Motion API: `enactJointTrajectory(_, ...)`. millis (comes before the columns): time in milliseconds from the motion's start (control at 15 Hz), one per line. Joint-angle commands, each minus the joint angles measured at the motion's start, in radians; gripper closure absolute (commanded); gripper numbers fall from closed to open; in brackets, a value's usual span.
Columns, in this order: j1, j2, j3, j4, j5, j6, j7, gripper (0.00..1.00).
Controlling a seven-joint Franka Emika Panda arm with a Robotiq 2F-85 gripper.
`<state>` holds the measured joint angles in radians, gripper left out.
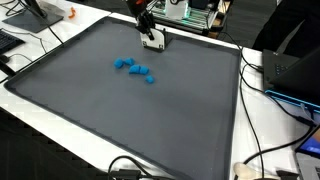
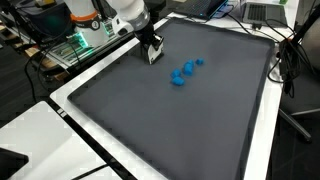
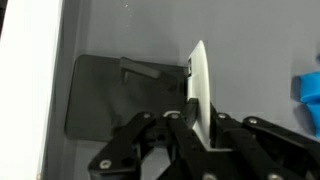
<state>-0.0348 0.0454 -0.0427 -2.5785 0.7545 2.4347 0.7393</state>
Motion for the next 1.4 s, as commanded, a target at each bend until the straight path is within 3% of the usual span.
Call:
enactJointTrajectory(0, 0.01, -0.021, 0.011, -0.04, 0.033, 0.05, -0.001, 0.98)
enactJointTrajectory(1000, 0.01, -0.016, 0.015, -0.062, 0.065, 0.057, -0.013, 0.98)
enactJointTrajectory(1067, 0.01, -0.016, 0.015, -0.064, 0.062, 0.06, -0.009, 0.85)
enactJointTrajectory(1133, 0.01, -0.017, 0.015, -0.065, 0.062, 0.059, -0.01, 0.65)
enactJointTrajectory(1333, 0.009, -0.032, 0.014, -0.084, 0.074, 0.062, -0.033, 0.45)
